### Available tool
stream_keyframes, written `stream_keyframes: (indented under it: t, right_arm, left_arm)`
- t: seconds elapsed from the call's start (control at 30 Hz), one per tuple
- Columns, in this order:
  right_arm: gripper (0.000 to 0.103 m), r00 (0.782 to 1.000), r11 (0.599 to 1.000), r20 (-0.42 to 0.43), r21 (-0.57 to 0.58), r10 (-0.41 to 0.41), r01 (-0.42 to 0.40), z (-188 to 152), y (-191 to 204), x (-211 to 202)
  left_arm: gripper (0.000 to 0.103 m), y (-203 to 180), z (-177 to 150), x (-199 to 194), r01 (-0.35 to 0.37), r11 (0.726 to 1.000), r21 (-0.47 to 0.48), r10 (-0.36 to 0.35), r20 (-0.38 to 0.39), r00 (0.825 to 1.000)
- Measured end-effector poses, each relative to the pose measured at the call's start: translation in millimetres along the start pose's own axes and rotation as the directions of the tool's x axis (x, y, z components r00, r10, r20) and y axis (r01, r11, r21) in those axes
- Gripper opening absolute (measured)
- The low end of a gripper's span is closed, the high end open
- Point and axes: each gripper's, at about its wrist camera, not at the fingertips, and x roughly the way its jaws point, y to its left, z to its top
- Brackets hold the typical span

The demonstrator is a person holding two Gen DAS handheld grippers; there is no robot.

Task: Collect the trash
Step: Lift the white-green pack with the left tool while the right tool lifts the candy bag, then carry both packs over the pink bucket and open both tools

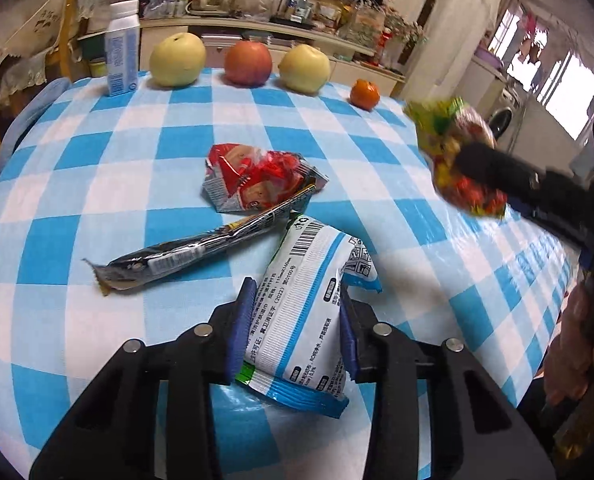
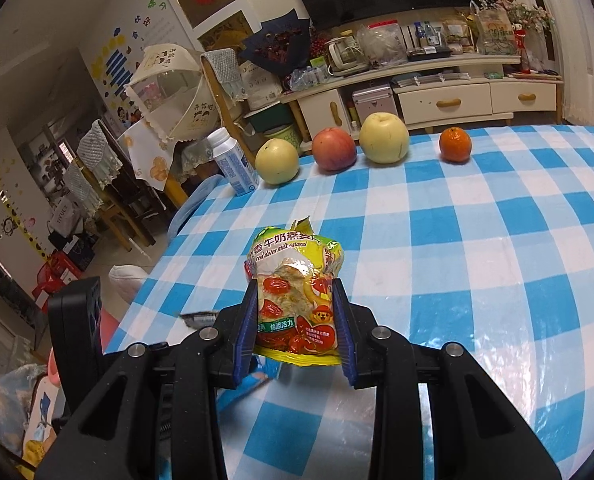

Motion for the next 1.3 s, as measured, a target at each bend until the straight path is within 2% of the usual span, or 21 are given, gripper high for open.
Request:
stream_keyframes:
  t: [0.2,0.37,0.53,0.73,0.83,0.93,1.0,1.13,1.23,1.3]
  right_arm:
    - [0.036,0.999,0.999,-0.020,0.013,0.031,-0.030,-11,11,-1]
    - [0.036,0.998,0.998,-0.022,0.004,0.057,-0.057,-13,29,-2]
    - [0.036,0.993,0.994,-0.030,-0.002,0.114,-0.114,-13,54,1]
    - [0.036,0.984,0.983,-0.053,-0.046,0.173,-0.175,-16,101,7]
    - [0.036,0.975,0.973,-0.071,-0.076,0.211,-0.216,-18,131,14]
    - [0.036,0.964,0.961,-0.094,-0.102,0.248,-0.257,-21,162,25]
    - [0.036,0.955,0.950,-0.112,-0.119,0.275,-0.288,-25,184,32]
    - [0.036,0.933,0.921,-0.161,-0.173,0.323,-0.349,-32,232,50]
    - [0.036,0.915,0.898,-0.200,-0.206,0.349,-0.388,-38,265,65]
    - [0.036,0.903,0.880,-0.226,-0.231,0.366,-0.415,-44,288,74]
  left_arm:
    - [0.039,17,5,-23,0.045,0.996,-0.081,-0.041,0.060,0.997]
    - [0.039,38,10,-53,0.045,0.989,-0.140,-0.026,0.135,0.991]
    - [0.039,63,12,-85,0.024,0.978,-0.206,0.020,0.207,0.978]
    - [0.039,100,13,-129,-0.032,0.957,-0.290,0.117,0.283,0.952]
    - [0.039,123,10,-150,-0.068,0.935,-0.347,0.182,0.307,0.934]
    - [0.039,149,2,-172,-0.093,0.903,-0.419,0.246,0.326,0.913]
    - [0.039,170,-5,-188,-0.097,0.871,-0.482,0.288,0.340,0.895]
    - [0.039,209,-27,-221,-0.103,0.783,-0.613,0.384,0.347,0.855]
    - [0.039,230,-40,-239,-0.131,0.726,-0.675,0.455,0.329,0.827]
    - [0.039,241,-48,-250,-0.130,0.700,-0.702,0.481,0.328,0.813]
